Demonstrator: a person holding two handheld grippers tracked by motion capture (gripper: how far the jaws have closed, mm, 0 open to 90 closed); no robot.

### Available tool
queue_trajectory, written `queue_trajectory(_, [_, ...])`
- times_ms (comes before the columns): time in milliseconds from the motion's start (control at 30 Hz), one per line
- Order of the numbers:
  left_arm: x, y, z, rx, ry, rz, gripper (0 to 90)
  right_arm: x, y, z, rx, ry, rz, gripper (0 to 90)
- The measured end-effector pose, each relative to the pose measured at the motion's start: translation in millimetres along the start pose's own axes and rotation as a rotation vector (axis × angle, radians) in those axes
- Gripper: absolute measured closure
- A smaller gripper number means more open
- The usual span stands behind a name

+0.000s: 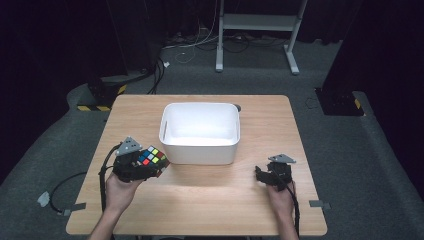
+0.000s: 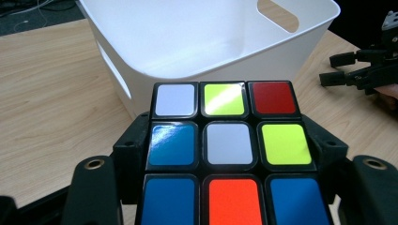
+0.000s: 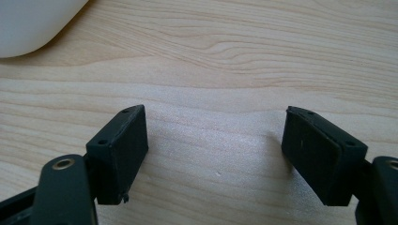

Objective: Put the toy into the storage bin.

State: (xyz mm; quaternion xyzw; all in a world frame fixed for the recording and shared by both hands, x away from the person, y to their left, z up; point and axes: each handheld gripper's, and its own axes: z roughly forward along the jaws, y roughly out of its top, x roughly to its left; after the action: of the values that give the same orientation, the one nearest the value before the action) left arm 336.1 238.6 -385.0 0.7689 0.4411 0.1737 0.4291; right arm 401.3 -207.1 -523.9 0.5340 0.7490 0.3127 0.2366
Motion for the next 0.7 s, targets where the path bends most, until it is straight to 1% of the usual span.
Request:
queue_trajectory(133, [1.3, 3.4, -1.1, -0.006, 0.006, 0.0, 33.7, 0.0, 0.0, 0.0, 0.0, 0.0, 0.0, 22.7])
queue_trajectory(233, [2.4, 6.6, -2.3, -0.014, -0.001, -0.007, 33.7, 0.0, 0.0, 0.0, 0.0, 0.0, 0.0, 22.7])
queue_trajectory(400, [3.4, 11.6, -3.7, -0.02, -0.002, -0.004, 33.7, 0.1, -0.1, -0.1, 0.0, 0.0, 0.0, 22.7])
queue_trajectory(700, [5.1, 14.7, -3.2, -0.026, -0.007, -0.014, 33.7, 0.0, -0.1, -0.1, 0.0, 0.001, -0.002, 22.7])
